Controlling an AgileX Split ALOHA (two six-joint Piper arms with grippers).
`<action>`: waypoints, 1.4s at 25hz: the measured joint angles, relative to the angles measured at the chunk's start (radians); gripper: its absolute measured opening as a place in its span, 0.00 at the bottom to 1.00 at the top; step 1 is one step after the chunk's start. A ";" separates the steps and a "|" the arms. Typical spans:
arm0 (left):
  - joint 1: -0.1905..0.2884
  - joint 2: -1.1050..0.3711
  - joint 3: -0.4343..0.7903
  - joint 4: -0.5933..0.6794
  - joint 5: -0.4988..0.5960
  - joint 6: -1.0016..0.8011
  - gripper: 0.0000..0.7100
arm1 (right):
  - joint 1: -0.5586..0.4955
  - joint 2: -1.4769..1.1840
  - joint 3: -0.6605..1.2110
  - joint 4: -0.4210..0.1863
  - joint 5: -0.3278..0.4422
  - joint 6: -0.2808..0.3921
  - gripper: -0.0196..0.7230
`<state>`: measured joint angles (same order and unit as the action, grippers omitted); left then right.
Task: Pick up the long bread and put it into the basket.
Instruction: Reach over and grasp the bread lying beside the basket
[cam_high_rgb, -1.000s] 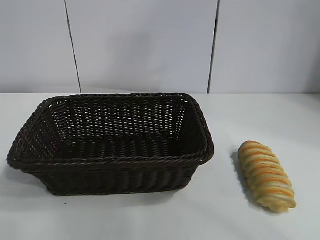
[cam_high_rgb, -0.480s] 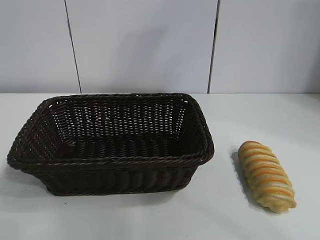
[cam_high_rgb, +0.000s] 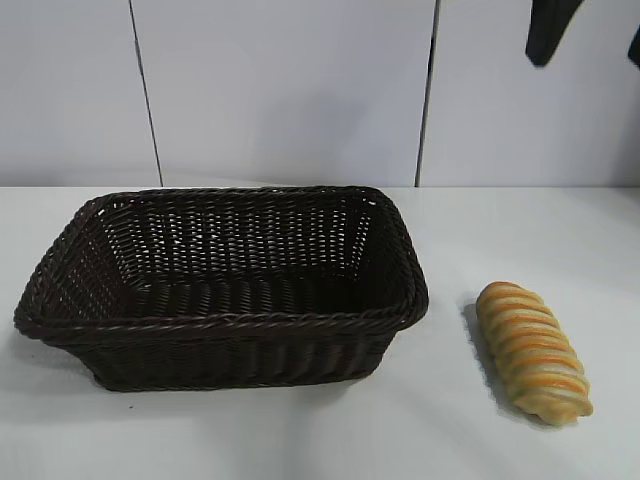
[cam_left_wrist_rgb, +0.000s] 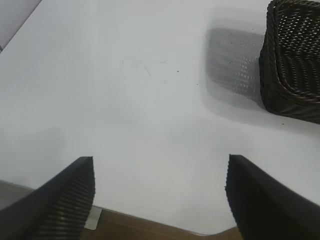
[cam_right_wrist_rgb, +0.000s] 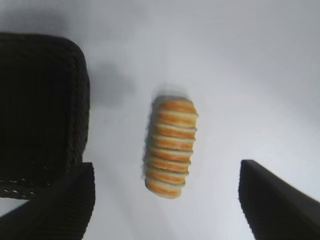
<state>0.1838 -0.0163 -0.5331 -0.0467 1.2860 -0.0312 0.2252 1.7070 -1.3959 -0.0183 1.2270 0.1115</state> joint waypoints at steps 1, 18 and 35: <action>0.000 0.000 0.000 0.000 0.000 0.000 0.75 | 0.000 0.011 0.003 0.002 -0.004 0.000 0.76; 0.000 0.000 0.000 0.000 0.000 0.000 0.75 | -0.002 0.188 0.071 -0.016 -0.148 0.016 0.76; 0.000 0.000 0.000 0.000 0.000 0.000 0.75 | -0.002 0.224 0.217 -0.045 -0.427 0.101 0.76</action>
<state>0.1838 -0.0163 -0.5331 -0.0467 1.2860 -0.0312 0.2229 1.9308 -1.1785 -0.0635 0.8005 0.2124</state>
